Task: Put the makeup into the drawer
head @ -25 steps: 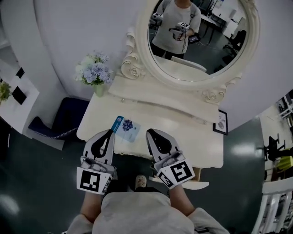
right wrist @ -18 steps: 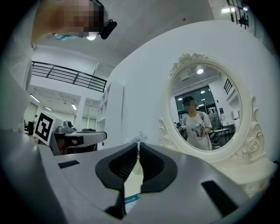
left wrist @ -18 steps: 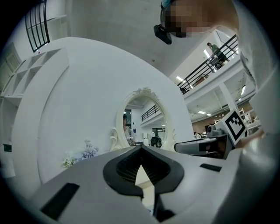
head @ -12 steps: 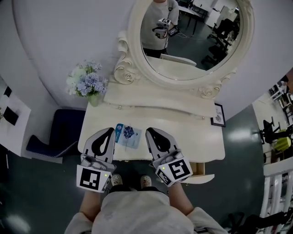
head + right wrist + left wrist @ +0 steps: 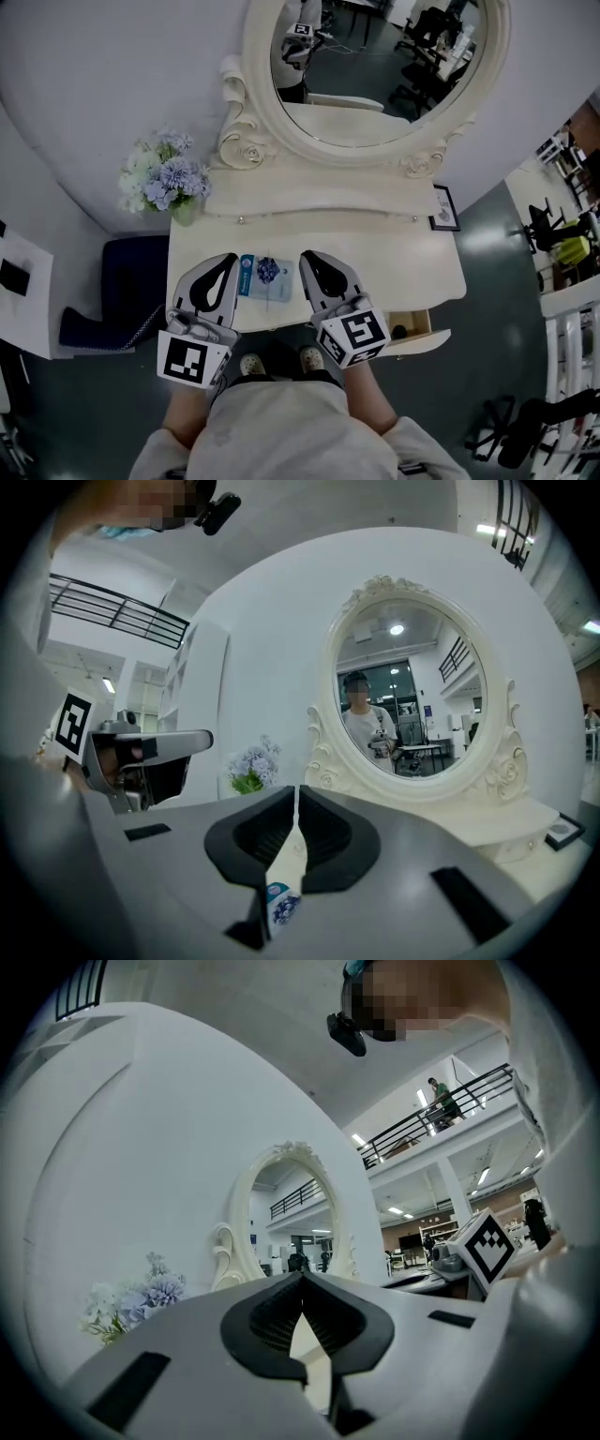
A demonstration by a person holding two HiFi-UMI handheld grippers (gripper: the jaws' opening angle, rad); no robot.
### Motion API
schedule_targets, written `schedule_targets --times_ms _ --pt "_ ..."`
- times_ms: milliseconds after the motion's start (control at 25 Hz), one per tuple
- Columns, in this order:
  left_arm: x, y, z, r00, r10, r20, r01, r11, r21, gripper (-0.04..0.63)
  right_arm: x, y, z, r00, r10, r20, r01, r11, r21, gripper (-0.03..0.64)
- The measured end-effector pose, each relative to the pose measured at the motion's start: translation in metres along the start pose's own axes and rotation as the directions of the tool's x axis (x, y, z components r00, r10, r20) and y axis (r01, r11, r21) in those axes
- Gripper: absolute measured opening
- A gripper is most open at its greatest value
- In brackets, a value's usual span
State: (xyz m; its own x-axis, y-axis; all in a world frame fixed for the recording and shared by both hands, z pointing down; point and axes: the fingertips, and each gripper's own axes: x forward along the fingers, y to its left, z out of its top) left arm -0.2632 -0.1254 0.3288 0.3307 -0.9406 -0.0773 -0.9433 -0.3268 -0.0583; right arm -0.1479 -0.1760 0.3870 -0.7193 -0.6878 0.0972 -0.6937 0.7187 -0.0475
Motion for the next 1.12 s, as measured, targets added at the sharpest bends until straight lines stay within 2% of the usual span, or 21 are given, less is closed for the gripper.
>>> schedule_targets --times_ms 120,200,280,480,600,760,880,1000,1120 --pt "0.002 0.004 -0.007 0.999 -0.033 -0.005 0.033 0.999 -0.008 0.014 0.008 -0.003 -0.021 0.997 -0.043 -0.071 0.046 0.998 0.034 0.028" --pt "0.001 0.007 -0.015 0.998 -0.051 -0.031 0.051 0.999 -0.018 0.014 0.014 -0.006 -0.04 0.988 -0.075 -0.134 0.084 0.994 0.063 0.028" --pt "0.0 0.012 -0.018 0.998 -0.057 -0.023 0.057 0.998 -0.029 0.014 0.018 -0.007 -0.059 0.978 -0.093 -0.188 0.114 0.988 0.106 0.028" --pt "-0.005 0.019 -0.043 0.991 -0.09 -0.102 0.085 0.995 -0.052 0.014 0.027 -0.006 -0.108 0.95 -0.102 -0.296 0.165 0.967 0.195 0.028" --pt "-0.002 0.025 -0.037 0.996 -0.074 -0.04 0.071 0.995 -0.07 0.014 0.032 -0.001 -0.139 0.919 -0.1 -0.382 0.186 0.963 0.193 0.028" --pt "-0.007 0.029 -0.058 0.988 -0.1 -0.118 0.092 0.993 -0.073 0.014 0.038 0.007 -0.176 0.884 -0.085 -0.461 0.204 0.955 0.216 0.028" --pt "-0.009 0.034 -0.062 0.988 -0.094 -0.118 0.085 0.993 -0.082 0.014 0.042 0.013 -0.2 0.854 -0.073 -0.515 0.215 0.951 0.221 0.028" --pt "-0.007 0.041 -0.058 0.995 -0.071 -0.074 0.064 0.993 -0.098 0.014 0.047 0.017 -0.221 0.82 -0.074 -0.568 0.22 0.956 0.193 0.028" --pt "-0.01 0.043 -0.064 0.991 -0.081 -0.104 0.071 0.993 -0.096 0.014 0.052 0.021 -0.238 0.784 -0.083 -0.616 0.228 0.96 0.161 0.029"
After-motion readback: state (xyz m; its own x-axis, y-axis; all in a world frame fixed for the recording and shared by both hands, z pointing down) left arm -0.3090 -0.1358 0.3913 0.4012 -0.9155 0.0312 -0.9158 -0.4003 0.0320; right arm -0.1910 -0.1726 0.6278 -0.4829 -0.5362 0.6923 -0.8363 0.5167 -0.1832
